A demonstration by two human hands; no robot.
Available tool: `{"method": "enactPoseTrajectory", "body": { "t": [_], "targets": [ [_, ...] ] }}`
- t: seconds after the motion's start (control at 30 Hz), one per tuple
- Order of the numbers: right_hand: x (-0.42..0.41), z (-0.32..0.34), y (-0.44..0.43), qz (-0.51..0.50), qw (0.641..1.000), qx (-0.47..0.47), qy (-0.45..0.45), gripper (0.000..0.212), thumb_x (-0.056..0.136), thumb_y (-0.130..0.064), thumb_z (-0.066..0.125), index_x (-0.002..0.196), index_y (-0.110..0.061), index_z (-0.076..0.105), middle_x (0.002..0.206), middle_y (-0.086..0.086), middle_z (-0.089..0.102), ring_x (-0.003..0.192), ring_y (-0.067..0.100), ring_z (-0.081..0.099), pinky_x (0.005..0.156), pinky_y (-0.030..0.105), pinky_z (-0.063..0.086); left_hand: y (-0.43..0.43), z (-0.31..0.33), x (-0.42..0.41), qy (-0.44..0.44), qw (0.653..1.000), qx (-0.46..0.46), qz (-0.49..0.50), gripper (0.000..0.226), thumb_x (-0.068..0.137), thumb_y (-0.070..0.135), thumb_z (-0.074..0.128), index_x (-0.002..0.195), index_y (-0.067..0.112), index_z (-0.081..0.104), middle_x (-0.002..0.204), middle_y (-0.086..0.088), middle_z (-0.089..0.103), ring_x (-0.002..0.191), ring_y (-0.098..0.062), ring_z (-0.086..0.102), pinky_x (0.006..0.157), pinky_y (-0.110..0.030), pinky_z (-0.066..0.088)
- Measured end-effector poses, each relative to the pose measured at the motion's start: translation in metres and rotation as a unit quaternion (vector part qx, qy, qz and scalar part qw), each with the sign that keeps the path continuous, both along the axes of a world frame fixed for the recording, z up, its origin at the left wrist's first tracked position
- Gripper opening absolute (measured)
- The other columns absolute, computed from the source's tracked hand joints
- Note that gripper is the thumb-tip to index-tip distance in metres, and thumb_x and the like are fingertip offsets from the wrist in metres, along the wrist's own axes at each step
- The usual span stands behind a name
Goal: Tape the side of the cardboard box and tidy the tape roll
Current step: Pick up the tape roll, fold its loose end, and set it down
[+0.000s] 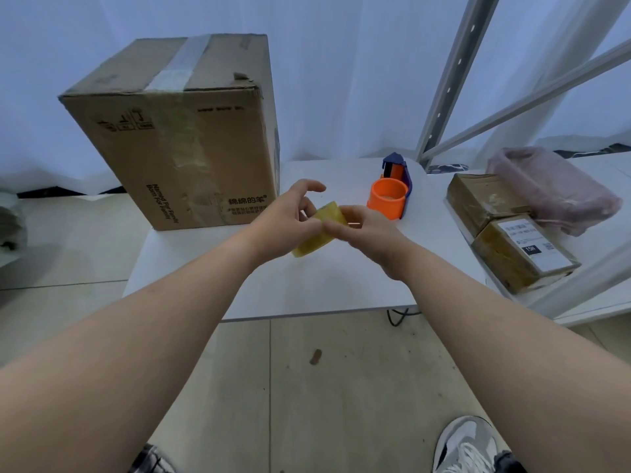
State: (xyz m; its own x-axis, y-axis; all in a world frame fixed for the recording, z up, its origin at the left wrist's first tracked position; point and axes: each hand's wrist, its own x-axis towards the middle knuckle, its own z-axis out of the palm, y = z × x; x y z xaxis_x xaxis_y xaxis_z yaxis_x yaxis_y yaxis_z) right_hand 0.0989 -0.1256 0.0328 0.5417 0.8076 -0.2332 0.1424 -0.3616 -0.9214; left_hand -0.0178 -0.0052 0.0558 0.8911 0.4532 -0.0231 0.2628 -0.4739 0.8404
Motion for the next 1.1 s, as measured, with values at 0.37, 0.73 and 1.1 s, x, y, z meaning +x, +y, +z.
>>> {"method": "enactPoseTrajectory", "body": {
  "t": [0.37, 0.73, 1.1],
  "targets": [
    [-0.014, 0.021, 0.022, -0.006, 0.967, 0.084, -0.241, 0.038, 0.086, -0.017, 0.064, 0.123, -0.008, 0.058, 0.123, 0.01, 0.061, 0.11, 0.02, 0.056, 0.097, 0.04, 0.049, 0.013, 0.008, -0.009, -0.026, 0.997, -0.052, 0.056, 0.045, 0.092, 0.025, 0.059, 0.132, 0.025, 0.037, 0.107, 0.003, 0.064, 0.09, -0.009, 0.056, 0.069, -0.02, 0.041],
    [-0.032, 0.027, 0.033, 0.053, 0.972, 0.061, -0.222, 0.071, 0.075, -0.034, 0.075, 0.134, -0.019, 0.038, 0.133, 0.006, 0.042, 0.112, 0.017, 0.044, 0.088, 0.027, 0.045, 0.022, 0.014, -0.009, -0.062, 0.963, -0.193, 0.18, 0.028, 0.091, 0.024, 0.061, 0.117, 0.02, 0.054, 0.126, -0.008, 0.054, 0.11, -0.027, 0.056, 0.094, -0.043, 0.052],
    [-0.017, 0.025, 0.024, -0.056, 0.992, 0.109, -0.032, 0.053, 0.083, -0.042, 0.065, 0.13, -0.024, 0.05, 0.13, 0.005, 0.052, 0.115, 0.023, 0.054, 0.088, 0.031, 0.053, 0.016, 0.018, -0.012, -0.083, 0.97, -0.2, 0.107, 0.021, 0.091, 0.028, 0.06, 0.112, 0.022, 0.059, 0.106, -0.004, 0.064, 0.102, -0.023, 0.061, 0.09, -0.036, 0.052]
  ]
}}
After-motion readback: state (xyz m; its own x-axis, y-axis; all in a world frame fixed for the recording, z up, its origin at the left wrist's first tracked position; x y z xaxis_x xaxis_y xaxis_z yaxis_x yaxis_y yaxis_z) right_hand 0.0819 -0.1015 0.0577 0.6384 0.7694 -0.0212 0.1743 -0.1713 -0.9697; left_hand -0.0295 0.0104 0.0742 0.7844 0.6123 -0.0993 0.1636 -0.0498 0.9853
